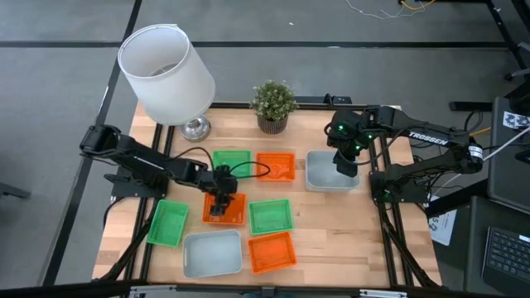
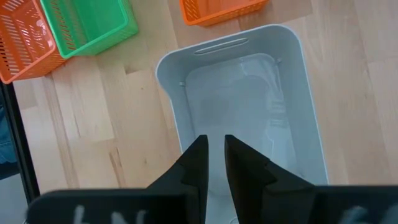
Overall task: Stack baskets by color
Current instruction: Stack the middle orange bin on the top of the orange bin
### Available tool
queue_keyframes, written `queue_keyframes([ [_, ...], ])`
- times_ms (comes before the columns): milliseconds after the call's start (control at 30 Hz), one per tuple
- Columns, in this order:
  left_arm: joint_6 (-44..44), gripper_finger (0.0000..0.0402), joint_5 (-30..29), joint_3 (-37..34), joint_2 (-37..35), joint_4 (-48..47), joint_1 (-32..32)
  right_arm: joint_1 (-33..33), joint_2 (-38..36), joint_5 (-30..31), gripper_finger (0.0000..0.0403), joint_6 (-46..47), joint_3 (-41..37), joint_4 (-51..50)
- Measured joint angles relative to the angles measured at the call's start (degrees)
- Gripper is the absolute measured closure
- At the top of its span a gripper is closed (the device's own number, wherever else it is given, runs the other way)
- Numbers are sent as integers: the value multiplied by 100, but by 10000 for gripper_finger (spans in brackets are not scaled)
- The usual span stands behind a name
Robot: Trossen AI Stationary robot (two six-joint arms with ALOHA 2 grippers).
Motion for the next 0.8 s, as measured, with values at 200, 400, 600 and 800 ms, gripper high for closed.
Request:
queue_keyframes([
  [200,-157,343,145,0,180,-26,-2,0,0,2,350,-14,0,7],
  [400,-297,399,197,420,-204,-322,11,0,0,2,350,-22,0,71],
  [600,276,401,-497,1954,-627,-2021,28,15,4,0,350,173,0,13],
  [800,1448,401,-597,3337,-387,-2165,670,57,4,-14,350,151,0,-277],
])
